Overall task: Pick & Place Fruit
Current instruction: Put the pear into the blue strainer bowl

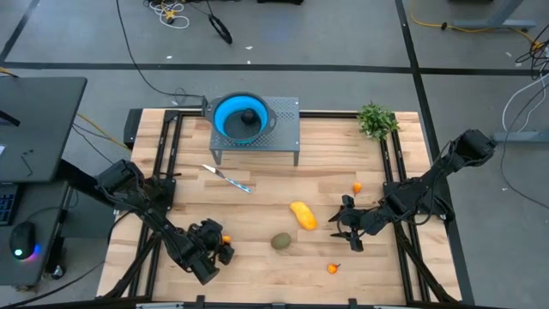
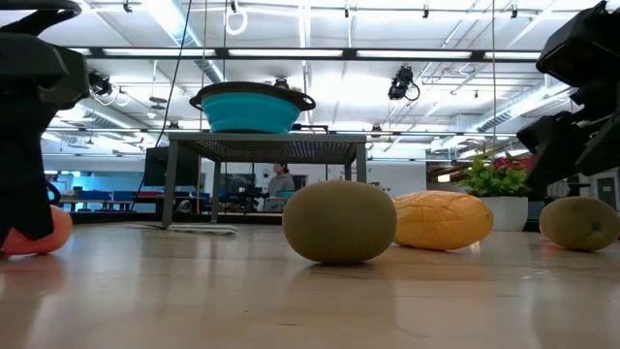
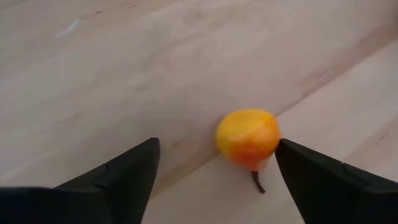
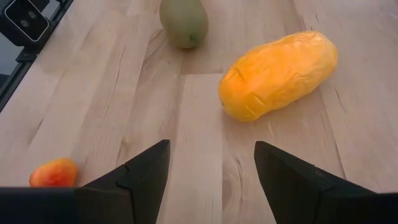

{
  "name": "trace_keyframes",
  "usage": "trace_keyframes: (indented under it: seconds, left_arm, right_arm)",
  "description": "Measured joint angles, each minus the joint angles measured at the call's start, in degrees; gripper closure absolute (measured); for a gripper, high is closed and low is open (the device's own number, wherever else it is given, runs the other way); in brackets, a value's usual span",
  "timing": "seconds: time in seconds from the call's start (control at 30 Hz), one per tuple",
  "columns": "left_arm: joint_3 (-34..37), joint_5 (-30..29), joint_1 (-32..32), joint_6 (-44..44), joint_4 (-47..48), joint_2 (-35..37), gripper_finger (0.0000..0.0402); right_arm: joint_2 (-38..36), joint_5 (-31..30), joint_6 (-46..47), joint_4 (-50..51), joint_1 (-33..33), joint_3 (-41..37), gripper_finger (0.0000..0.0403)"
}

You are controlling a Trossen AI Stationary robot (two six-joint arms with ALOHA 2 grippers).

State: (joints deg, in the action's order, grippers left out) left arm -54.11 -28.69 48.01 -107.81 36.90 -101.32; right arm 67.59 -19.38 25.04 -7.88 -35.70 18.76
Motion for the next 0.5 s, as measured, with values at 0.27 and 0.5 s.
trace_keyframes:
  seconds: [0.27,0.5]
  left_arm:
    - [0.0,-1.8,-0.1,-0.2,-0.4,-0.1,0.015]
    - [0.0,-1.7,-0.1,-0.1,-0.5,-0.1,0.0189]
  right_arm:
    - [0.0,0.0,0.0,0.0,0.0,0.0,0.0158]
    - [0.0,0.0,0.0,0.1,0.0,0.0,0.0158]
